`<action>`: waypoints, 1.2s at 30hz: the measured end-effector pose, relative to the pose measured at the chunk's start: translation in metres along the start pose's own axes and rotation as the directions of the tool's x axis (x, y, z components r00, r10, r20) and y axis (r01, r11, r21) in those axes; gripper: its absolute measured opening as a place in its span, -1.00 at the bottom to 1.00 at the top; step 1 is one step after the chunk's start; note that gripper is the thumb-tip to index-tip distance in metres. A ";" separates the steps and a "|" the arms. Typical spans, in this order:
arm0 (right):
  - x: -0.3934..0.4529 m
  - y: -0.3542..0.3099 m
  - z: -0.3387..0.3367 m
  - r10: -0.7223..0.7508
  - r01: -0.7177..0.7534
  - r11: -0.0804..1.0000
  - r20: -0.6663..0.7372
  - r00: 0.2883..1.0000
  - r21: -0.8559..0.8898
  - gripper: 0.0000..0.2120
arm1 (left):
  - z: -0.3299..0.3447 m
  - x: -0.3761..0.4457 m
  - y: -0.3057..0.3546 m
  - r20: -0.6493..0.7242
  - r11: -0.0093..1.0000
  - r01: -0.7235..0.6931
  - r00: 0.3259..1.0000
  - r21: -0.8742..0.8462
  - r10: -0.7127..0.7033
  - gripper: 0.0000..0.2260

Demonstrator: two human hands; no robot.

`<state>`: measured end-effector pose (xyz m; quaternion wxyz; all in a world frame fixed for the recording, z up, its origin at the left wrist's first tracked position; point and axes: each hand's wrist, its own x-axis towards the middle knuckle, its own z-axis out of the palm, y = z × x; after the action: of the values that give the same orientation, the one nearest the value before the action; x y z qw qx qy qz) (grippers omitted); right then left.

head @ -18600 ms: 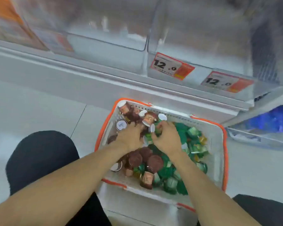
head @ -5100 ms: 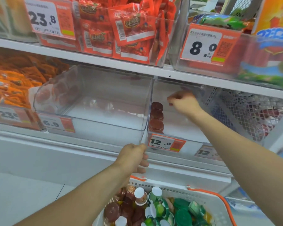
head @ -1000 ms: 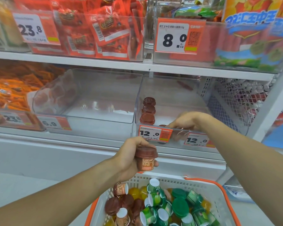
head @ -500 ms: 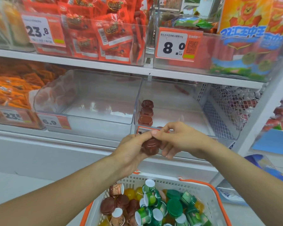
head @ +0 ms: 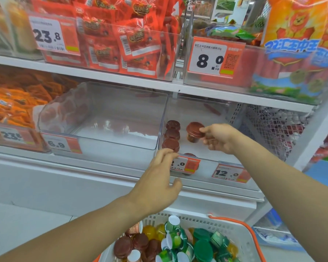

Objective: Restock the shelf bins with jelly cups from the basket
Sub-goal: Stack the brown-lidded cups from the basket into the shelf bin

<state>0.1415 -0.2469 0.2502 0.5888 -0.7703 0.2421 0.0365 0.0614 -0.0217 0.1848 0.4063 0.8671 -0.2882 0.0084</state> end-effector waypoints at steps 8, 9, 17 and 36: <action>0.051 0.030 0.015 0.320 -0.283 0.908 0.076 0.944 -0.310 -0.72 | 0.000 0.002 -0.009 -0.021 0.995 -0.071 0.997 0.063 0.073 -0.53; 0.051 0.030 0.015 0.316 -0.272 0.892 0.067 0.946 -0.361 -0.73 | 0.000 0.003 -0.010 -0.018 0.995 -0.074 0.997 0.065 0.076 -0.54; 0.054 0.035 0.016 0.091 -0.071 0.931 0.037 0.995 -0.359 -0.76 | 0.000 0.000 -0.011 0.006 0.994 -0.073 0.997 0.083 0.073 -0.58; -0.054 0.015 0.029 -0.790 0.669 0.606 -0.225 0.571 -0.430 -0.92 | -0.004 -0.007 -0.030 -0.061 0.990 -0.104 0.992 0.092 0.110 -0.84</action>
<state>0.0939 -0.2054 0.2465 0.3652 -0.8695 0.0025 -0.3324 0.0721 -0.0004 0.1647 0.3755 0.8669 -0.3200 0.0716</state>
